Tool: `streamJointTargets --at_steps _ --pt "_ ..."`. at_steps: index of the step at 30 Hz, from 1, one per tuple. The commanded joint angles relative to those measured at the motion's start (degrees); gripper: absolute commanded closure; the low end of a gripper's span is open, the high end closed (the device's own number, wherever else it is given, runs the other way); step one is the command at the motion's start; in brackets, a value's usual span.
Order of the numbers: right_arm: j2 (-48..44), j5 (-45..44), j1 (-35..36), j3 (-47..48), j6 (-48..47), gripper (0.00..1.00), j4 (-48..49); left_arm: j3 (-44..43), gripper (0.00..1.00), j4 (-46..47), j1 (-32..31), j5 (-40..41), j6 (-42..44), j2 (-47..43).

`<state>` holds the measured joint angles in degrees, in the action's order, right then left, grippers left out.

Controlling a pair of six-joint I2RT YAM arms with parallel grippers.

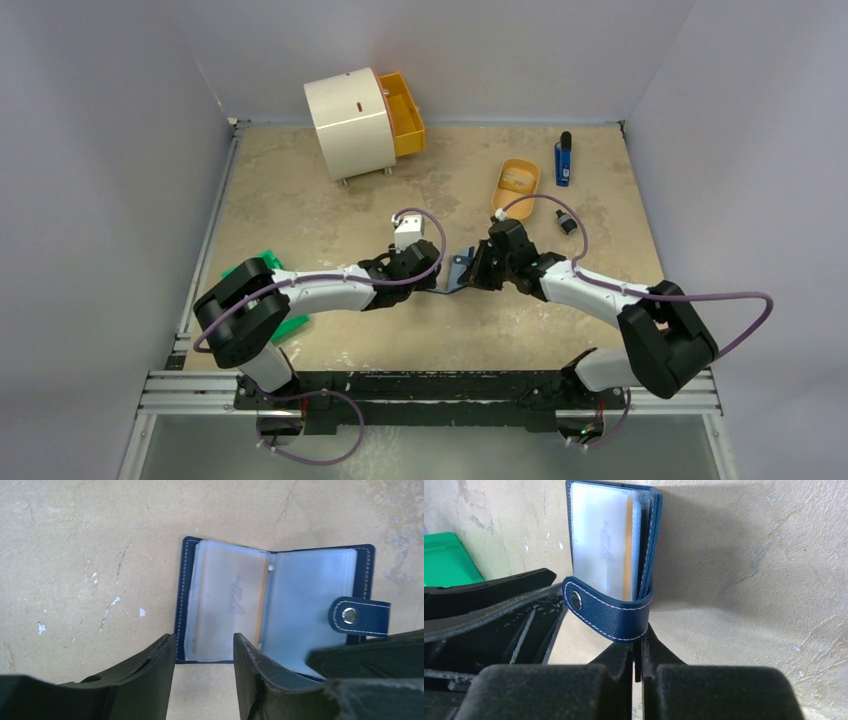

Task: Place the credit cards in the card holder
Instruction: Open the card holder at the center of the board.

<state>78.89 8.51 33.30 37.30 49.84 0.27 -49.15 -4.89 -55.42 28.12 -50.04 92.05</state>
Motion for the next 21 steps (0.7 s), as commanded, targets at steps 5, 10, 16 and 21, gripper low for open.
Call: streamJointTargets --at_steps 5,10,16,21 --pt "-0.07 -2.07 -0.34 -0.86 -1.72 1.00 0.84 4.47 0.63 10.18 0.84 -3.55 -1.03 -8.19" --pt "0.67 -2.26 -0.34 -1.32 -1.94 1.00 1.37 2.73 0.73 15.19 0.82 -11.26 0.06 -5.39" --pt "0.91 -3.17 -0.30 -1.82 -2.46 1.00 0.61 1.70 0.91 16.55 1.84 -13.43 -1.02 2.64" --pt "0.40 -3.78 -0.41 -3.00 -2.56 0.90 -0.19 3.17 1.00 17.29 3.57 -13.61 -3.39 6.60"
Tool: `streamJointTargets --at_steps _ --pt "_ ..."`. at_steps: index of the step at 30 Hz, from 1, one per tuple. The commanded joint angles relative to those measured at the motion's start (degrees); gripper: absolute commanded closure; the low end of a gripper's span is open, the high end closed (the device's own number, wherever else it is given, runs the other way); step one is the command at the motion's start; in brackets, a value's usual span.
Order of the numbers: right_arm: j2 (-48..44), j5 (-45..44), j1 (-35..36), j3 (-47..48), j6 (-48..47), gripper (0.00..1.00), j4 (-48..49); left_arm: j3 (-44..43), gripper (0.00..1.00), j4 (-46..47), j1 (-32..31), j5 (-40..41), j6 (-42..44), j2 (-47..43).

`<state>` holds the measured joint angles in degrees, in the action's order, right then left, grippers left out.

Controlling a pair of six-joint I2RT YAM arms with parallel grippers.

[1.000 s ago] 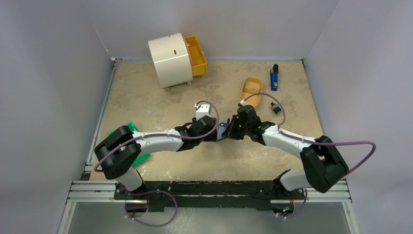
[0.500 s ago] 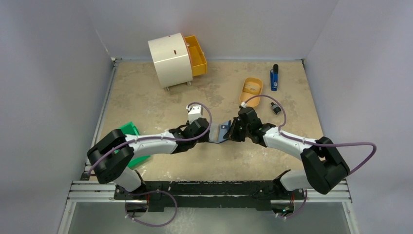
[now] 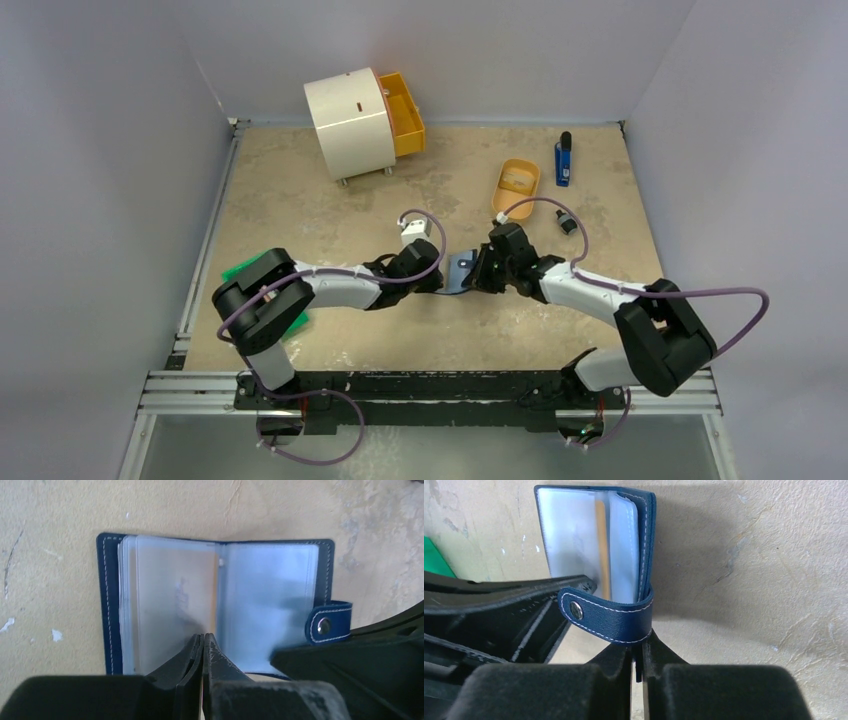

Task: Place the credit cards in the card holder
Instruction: Open the card holder at the center of the board.

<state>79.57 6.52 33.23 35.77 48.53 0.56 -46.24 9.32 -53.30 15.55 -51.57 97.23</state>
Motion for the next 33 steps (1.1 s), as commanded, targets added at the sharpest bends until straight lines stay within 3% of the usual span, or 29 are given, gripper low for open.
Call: streamJointTargets --at_steps 1,4,8,16,25,33 --pt "-0.60 -1.70 -0.32 -1.84 -1.29 0.85 -1.13 0.41 1.00 3.24 1.51 -1.00 -2.09 1.61" --pt "-3.23 -1.77 -0.32 -2.58 -1.78 0.71 -3.35 0.54 1.00 3.01 1.48 -0.56 -2.14 1.58" --pt "-9.73 -3.81 -0.28 -2.16 -4.95 0.61 -7.02 0.62 1.00 2.97 1.51 -0.02 -2.42 1.20" --pt "-20.92 -0.38 0.39 1.46 -8.88 0.63 -13.65 0.54 1.00 3.70 1.49 0.22 -3.27 1.47" --pt "-9.85 2.29 4.17 5.00 -3.28 0.73 -7.19 0.95 1.00 3.45 1.53 0.99 -3.89 1.01" --pt "-0.69 -4.59 1.44 3.15 0.84 0.72 -3.67 3.01 1.00 3.00 1.46 1.76 -4.42 -0.73"
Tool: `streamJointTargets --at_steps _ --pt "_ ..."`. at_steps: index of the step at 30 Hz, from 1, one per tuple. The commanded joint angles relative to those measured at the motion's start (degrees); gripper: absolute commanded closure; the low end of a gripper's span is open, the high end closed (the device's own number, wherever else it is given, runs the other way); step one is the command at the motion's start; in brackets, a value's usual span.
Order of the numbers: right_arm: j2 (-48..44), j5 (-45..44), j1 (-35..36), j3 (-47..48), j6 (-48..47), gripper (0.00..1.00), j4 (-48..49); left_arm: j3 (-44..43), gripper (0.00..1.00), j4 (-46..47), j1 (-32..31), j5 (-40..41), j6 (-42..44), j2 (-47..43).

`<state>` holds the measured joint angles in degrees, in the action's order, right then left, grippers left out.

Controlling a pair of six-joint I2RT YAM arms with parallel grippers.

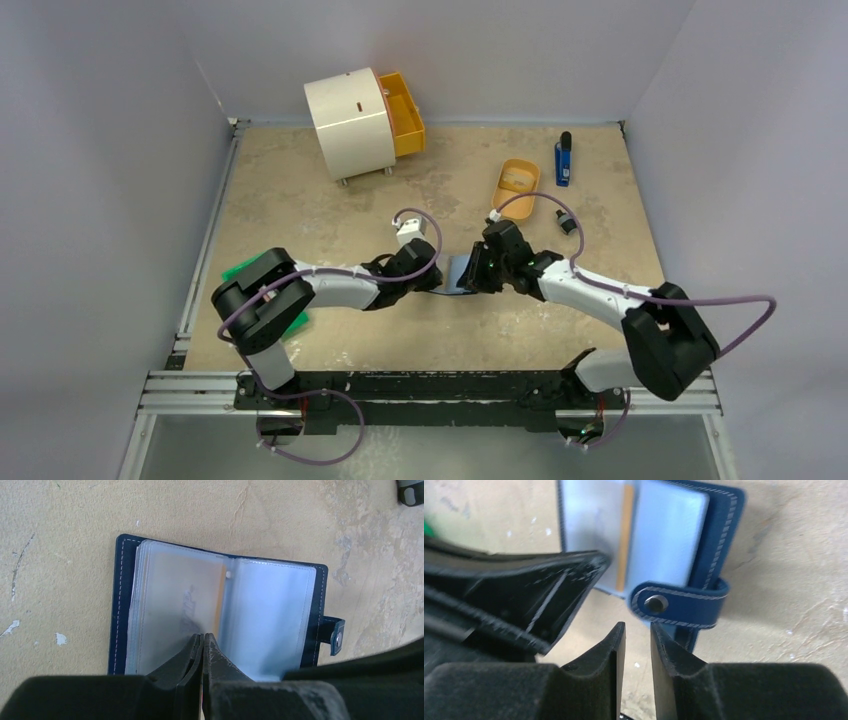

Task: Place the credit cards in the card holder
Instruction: Open the card holder at the center of the board.

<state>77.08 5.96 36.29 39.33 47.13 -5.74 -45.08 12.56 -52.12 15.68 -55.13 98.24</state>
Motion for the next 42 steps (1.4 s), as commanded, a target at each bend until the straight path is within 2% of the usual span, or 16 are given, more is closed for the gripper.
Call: streamJointTargets --at_steps 1,19,32,40,42 --pt "2.29 -4.38 -2.16 -0.83 2.35 0.72 2.81 2.23 1.00 -0.12 0.33 1.68 -1.08 -1.93" --pt "14.55 -4.88 -5.17 4.19 -4.51 0.68 5.15 4.40 1.00 -1.58 0.35 3.06 -2.70 -5.58" --pt "2.07 -4.19 -5.13 2.27 -5.08 0.63 -0.40 1.92 1.00 -6.49 0.35 6.11 0.27 -9.25" --pt "-6.10 -4.84 -5.18 7.03 -5.97 0.60 -7.33 0.55 1.00 -8.37 0.28 6.42 1.12 -11.23" --pt "-7.30 -6.28 -5.30 9.40 -6.10 0.55 -8.56 0.61 1.00 -8.64 0.31 6.54 1.23 -12.08"
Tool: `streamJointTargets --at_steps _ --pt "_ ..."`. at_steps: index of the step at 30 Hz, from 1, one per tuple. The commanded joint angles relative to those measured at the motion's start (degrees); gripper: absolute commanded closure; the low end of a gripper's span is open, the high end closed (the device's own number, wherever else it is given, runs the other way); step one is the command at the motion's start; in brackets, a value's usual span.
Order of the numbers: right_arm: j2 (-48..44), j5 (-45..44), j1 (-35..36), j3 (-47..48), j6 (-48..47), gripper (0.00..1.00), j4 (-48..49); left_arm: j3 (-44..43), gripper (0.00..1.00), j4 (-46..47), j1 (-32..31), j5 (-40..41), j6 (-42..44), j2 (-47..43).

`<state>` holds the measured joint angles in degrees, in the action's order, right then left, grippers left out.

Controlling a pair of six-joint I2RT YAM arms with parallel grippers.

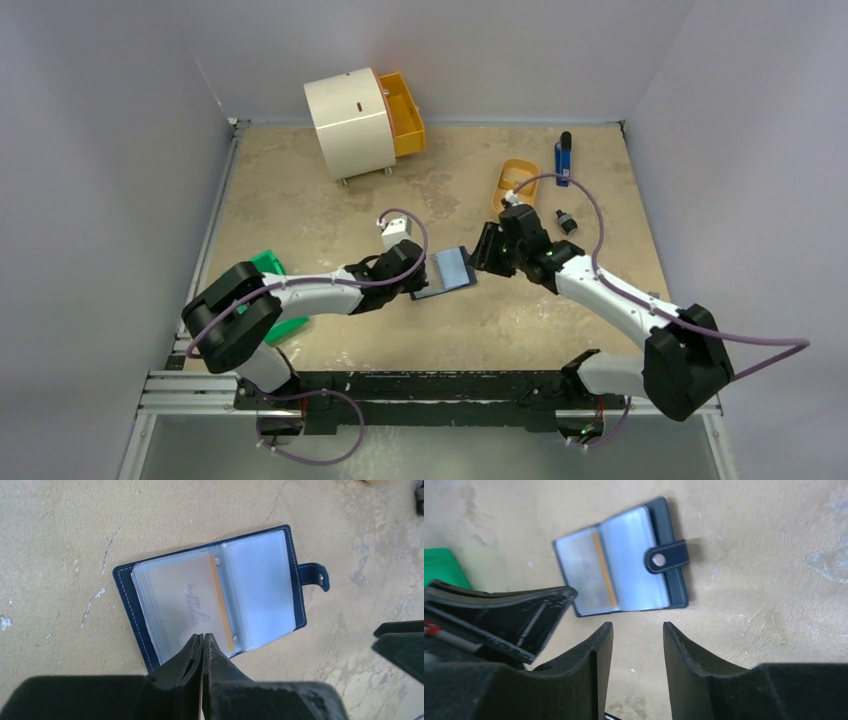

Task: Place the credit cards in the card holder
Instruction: Open the card holder at the center of the board, then move the storage box to the center of the board.

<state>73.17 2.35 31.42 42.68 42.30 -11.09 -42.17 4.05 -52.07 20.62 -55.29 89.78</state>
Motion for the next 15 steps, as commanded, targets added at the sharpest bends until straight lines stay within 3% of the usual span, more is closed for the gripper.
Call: streamJointTargets --at_steps 1,5,8,11,15 --pt "-3.65 -3.77 -0.84 7.43 -1.10 0.52 -3.65 -2.30 1.00 -0.37 0.30 1.61 1.41 -4.09" --pt "-3.25 -8.97 -4.48 12.72 1.54 0.42 -3.95 -1.77 0.91 -0.71 0.27 1.70 1.41 -6.79" --pt "-2.54 -14.10 -8.58 14.37 5.96 0.40 -1.24 -0.71 0.76 -0.91 0.31 2.15 1.28 -10.04" --pt "0.35 -13.43 -14.48 15.19 11.62 0.40 2.31 0.25 0.62 -2.21 0.28 3.23 1.24 -13.65" --pt "7.95 -13.01 -18.59 18.50 17.37 0.41 4.88 1.34 0.55 -3.96 0.29 4.90 1.28 -18.64"
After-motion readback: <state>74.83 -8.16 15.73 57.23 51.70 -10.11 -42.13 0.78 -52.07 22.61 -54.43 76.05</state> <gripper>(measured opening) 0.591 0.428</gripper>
